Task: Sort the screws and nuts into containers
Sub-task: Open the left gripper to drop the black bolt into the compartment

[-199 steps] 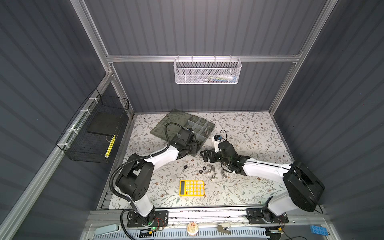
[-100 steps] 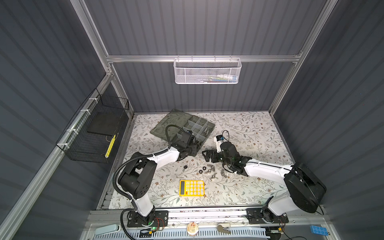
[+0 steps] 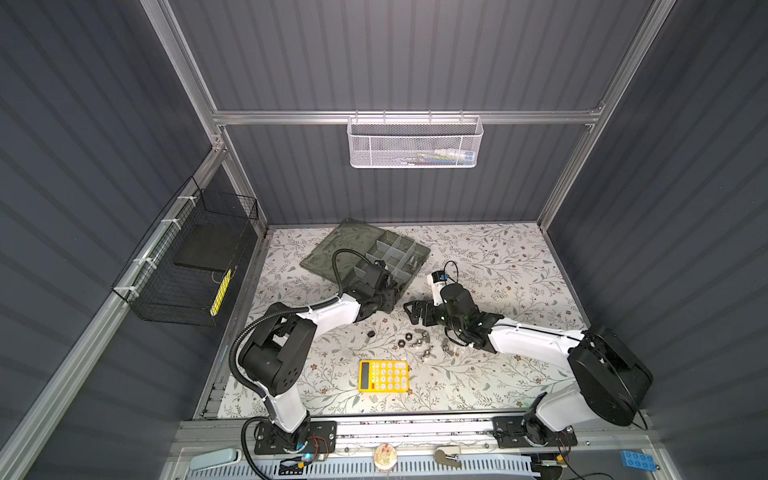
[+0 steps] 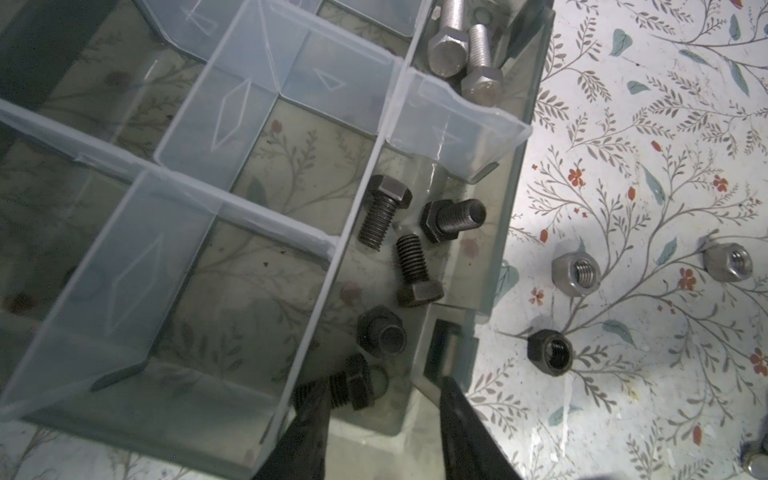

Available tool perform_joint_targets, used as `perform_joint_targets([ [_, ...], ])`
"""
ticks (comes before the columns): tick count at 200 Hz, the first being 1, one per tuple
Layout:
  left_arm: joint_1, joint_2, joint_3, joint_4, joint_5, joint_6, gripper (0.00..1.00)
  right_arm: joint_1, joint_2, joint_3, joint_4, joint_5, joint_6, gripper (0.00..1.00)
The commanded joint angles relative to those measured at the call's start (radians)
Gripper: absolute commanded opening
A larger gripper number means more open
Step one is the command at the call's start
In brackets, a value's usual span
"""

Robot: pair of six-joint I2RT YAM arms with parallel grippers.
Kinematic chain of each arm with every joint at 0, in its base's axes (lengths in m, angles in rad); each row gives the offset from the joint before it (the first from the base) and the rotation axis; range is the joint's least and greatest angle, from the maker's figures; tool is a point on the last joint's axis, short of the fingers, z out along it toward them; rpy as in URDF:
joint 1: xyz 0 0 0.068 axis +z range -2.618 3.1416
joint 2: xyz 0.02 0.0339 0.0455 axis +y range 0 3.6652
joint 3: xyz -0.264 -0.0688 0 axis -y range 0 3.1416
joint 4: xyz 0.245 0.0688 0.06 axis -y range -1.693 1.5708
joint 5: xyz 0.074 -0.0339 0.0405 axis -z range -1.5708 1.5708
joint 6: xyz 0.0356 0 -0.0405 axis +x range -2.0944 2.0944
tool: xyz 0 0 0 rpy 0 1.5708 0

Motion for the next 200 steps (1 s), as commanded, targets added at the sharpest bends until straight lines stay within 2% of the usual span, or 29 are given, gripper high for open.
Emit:
perform_joint_targets([
  [1,-0.005,0.028,-0.020,-0.052,-0.005,0.017,0.46,-0.005,-0.014,-0.007,0.021,-0.004,0.003,0.99],
  [93,-0.006,-0.018,0.004,-0.074,0.000,0.004,0.64,-0.008,-0.026,-0.021,0.039,-0.006,0.009,0.99],
  [138,-0.007,-0.050,0.020,-0.094,0.027,-0.003,0.67,-0.012,-0.038,-0.037,0.051,0.001,0.013,0.99],
  [174,-0.009,-0.108,0.028,-0.124,0.025,-0.001,0.73,-0.024,-0.047,-0.056,0.058,0.003,0.017,0.99],
  [200,-0.013,-0.142,0.029,-0.142,0.035,-0.007,0.82,-0.031,-0.056,-0.079,0.077,0.012,0.024,0.99],
])
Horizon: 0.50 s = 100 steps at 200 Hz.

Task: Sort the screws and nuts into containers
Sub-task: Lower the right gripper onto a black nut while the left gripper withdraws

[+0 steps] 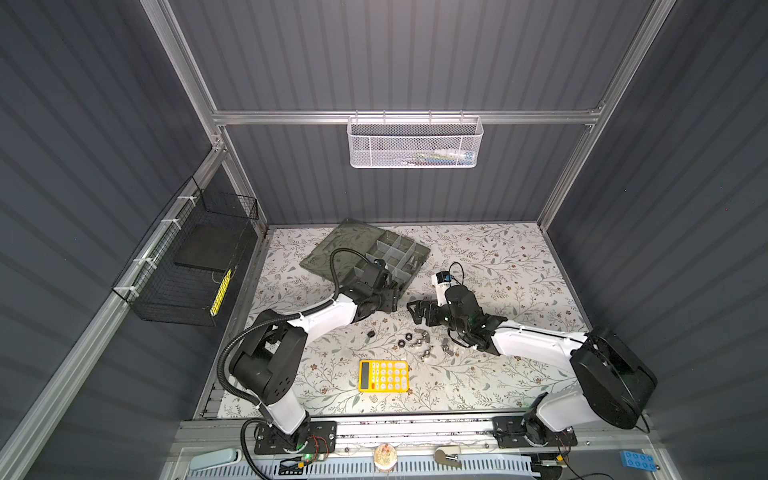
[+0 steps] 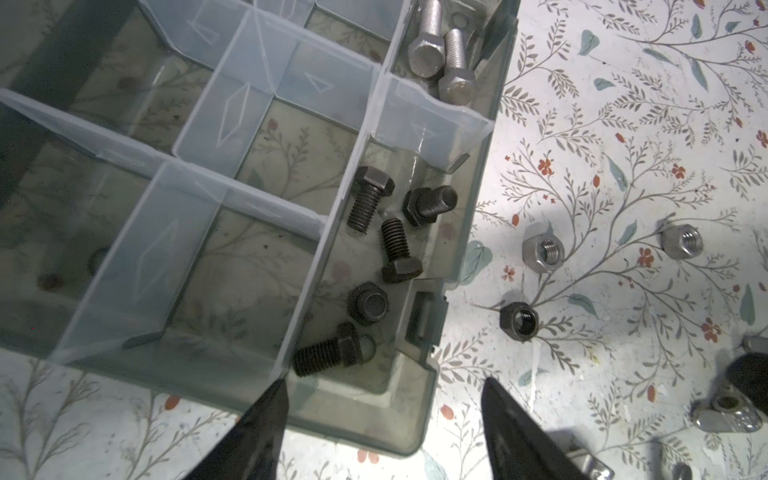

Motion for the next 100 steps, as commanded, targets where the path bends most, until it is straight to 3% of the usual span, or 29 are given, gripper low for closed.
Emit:
perform_joint_targets([
  [1,-0.007,-0.053,0.024,-0.055,0.019,-0.006,0.82,-0.010,-0.025,-0.024,0.031,0.014,0.012,0.99],
  [44,-0.008,-0.138,0.005,-0.104,0.034,-0.027,1.00,-0.011,-0.019,-0.011,-0.001,0.019,-0.006,0.99],
  [72,-0.008,-0.199,-0.038,-0.135,0.051,-0.055,1.00,-0.011,0.014,0.047,-0.086,0.034,-0.035,0.99],
  [100,-0.006,-0.269,-0.086,-0.163,0.076,-0.090,1.00,-0.011,0.093,0.189,-0.287,0.074,-0.059,0.99],
])
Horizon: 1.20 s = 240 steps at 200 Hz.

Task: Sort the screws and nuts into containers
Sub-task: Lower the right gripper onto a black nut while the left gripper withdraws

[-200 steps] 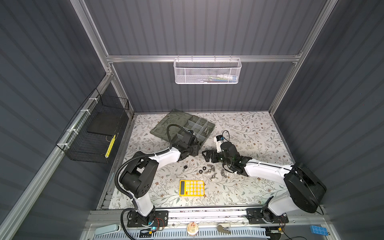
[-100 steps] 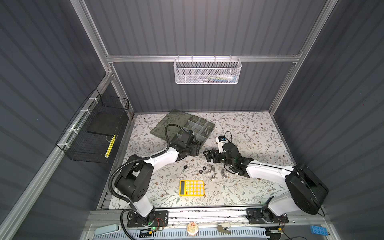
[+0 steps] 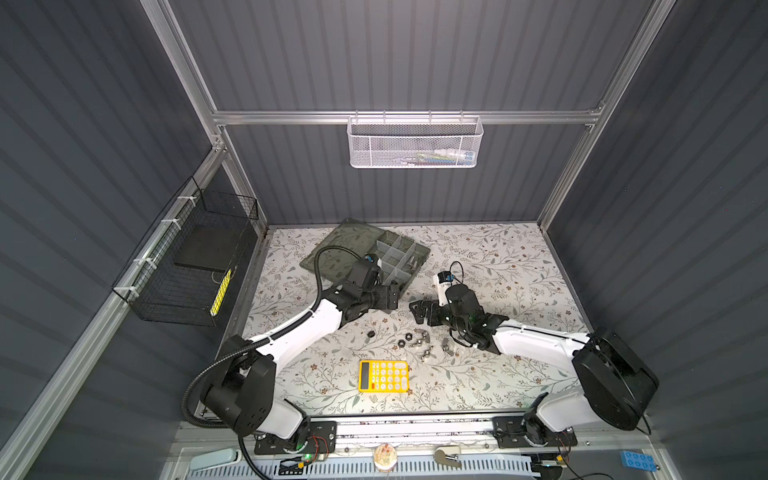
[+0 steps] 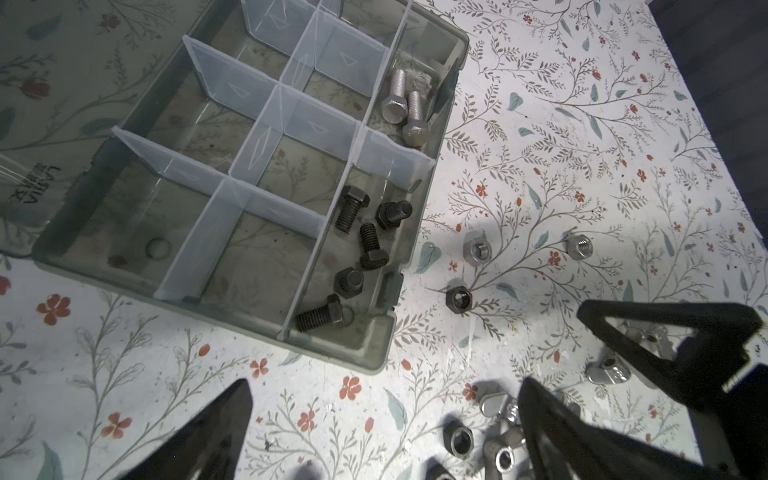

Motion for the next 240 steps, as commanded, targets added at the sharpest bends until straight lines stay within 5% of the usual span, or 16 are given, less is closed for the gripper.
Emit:
perform_joint_targets([
  [1,-0.003,-0.061,-0.050,-0.066,0.039,-0.048,1.00,-0.003,0.069,0.132,-0.202,0.053,-0.032,0.99],
  [56,0.034,-0.170,-0.159,-0.070,0.208,-0.155,1.00,-0.002,0.244,0.402,-0.580,0.061,0.021,0.99],
  [98,0.063,-0.214,-0.251,-0.026,0.310,-0.232,1.00,-0.002,0.309,0.460,-0.680,0.068,0.008,0.85],
  [169,0.076,-0.255,-0.315,-0.042,0.287,-0.288,1.00,-0.005,0.433,0.608,-0.767,0.084,-0.043,0.61],
  [240,0.080,-0.304,-0.380,0.001,0.263,-0.360,1.00,-0.024,0.503,0.643,-0.766,0.036,-0.063,0.50],
])
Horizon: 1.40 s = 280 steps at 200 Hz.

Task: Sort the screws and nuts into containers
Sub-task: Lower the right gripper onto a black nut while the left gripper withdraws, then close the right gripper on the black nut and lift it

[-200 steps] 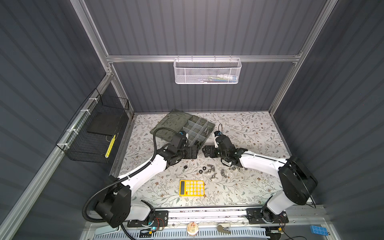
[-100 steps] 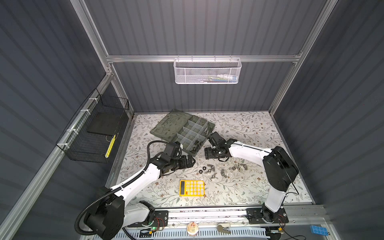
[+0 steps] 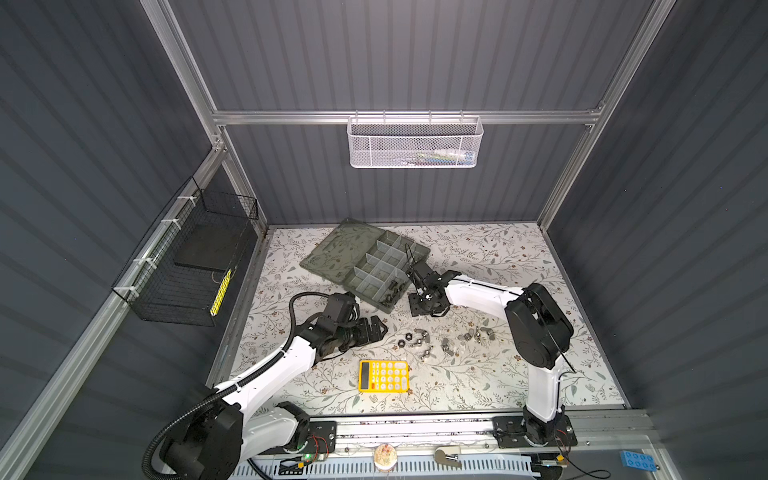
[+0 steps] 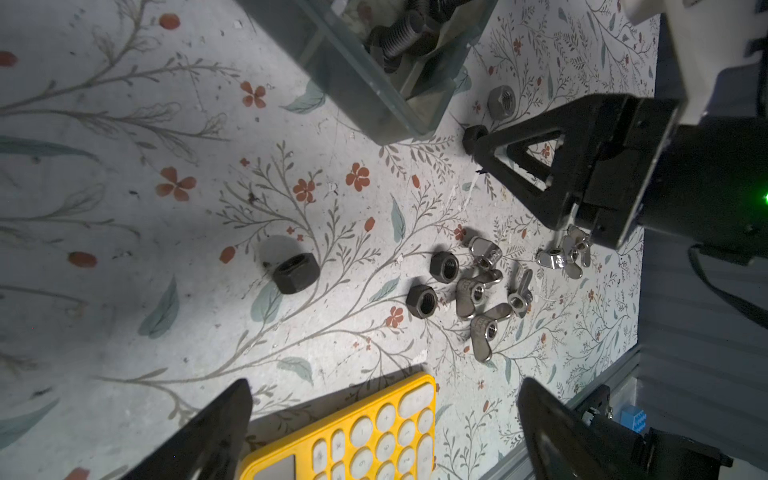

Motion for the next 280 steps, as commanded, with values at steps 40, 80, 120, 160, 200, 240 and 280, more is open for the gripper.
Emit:
perform_joint_targets([
  [40,0.016,0.036,0.012,0.061,0.008,-0.058,1.00,-0.025,0.054,0.024,-0.001,-0.056,-0.024,0.45],
  [80,0.023,0.073,0.031,0.082,0.025,-0.067,1.00,-0.025,0.077,0.029,0.004,-0.062,-0.018,0.43],
  [120,0.030,0.113,0.054,0.106,0.057,-0.075,1.00,-0.025,0.107,0.043,-0.003,-0.062,-0.020,0.38],
  [160,0.046,0.112,0.061,0.098,0.062,-0.067,1.00,-0.024,0.126,0.046,-0.008,-0.064,-0.019,0.33],
  [200,0.064,0.128,0.063,0.112,0.085,-0.070,1.00,-0.023,0.121,0.037,-0.022,-0.048,-0.022,0.23],
  [240,0.080,0.146,0.071,0.138,0.141,-0.085,1.00,-0.025,0.083,0.049,-0.033,-0.050,-0.020,0.16],
  [280,0.090,0.142,0.100,0.133,0.148,-0.084,1.00,-0.027,0.027,0.080,-0.051,-0.072,-0.013,0.14],
])
